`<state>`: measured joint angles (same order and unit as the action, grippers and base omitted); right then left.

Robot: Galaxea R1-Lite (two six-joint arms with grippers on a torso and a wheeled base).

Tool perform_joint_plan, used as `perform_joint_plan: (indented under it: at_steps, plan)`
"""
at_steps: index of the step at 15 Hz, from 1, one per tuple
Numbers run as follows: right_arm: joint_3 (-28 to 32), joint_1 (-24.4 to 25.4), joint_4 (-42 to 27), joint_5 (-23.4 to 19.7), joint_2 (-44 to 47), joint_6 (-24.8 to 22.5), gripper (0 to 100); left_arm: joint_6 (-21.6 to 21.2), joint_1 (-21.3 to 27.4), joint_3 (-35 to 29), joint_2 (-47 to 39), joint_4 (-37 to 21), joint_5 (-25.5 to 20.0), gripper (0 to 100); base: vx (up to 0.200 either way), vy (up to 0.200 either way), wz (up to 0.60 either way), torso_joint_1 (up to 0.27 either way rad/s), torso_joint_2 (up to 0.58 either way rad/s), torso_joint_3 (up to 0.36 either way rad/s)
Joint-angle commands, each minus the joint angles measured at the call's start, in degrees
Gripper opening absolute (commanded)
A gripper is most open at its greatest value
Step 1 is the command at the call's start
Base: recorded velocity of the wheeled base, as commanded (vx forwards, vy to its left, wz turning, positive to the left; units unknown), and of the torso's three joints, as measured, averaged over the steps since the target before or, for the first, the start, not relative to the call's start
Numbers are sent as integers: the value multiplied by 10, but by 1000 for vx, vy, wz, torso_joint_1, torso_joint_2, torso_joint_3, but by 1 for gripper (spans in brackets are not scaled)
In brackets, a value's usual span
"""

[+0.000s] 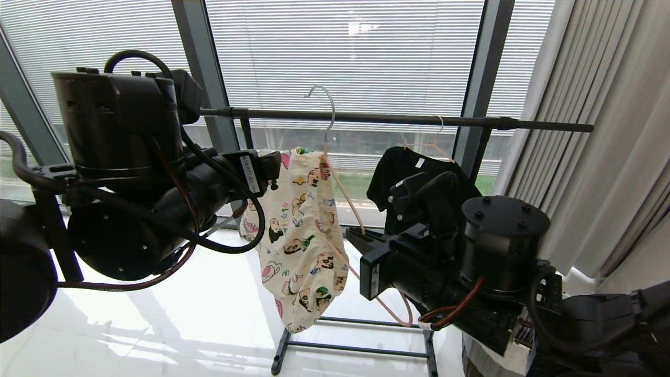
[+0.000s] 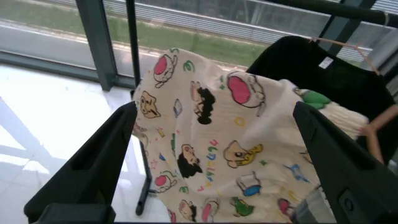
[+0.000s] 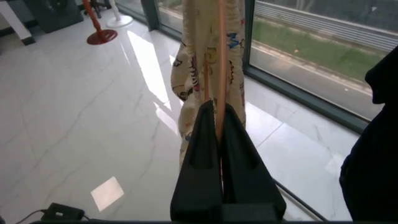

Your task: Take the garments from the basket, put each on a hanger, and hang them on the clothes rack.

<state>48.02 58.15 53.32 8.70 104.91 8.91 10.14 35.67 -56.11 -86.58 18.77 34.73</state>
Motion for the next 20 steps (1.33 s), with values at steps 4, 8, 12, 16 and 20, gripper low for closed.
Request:
perform_joint_plan:
  at_steps: [4,8,12,16,20]
  plan:
    - [-151,-1,1,-28,-114,-40,0,-103,-15,146,110,2,-167,100,0,0,0,0,0,0]
    - [-314,9,9,-81,-239,-79,0,-223,-6,261,189,5,-323,100,0,0,0,0,0,0]
    - [-400,12,9,-130,-304,-124,0,-309,37,286,173,5,-381,100,0,0,0,0,0,0]
    - [-435,59,9,-136,-328,-139,0,-309,102,283,145,5,-382,100,0,0,0,0,0,0]
    - [-449,118,9,-139,-328,-144,0,-312,161,290,140,8,-382,100,0,0,0,0,0,0]
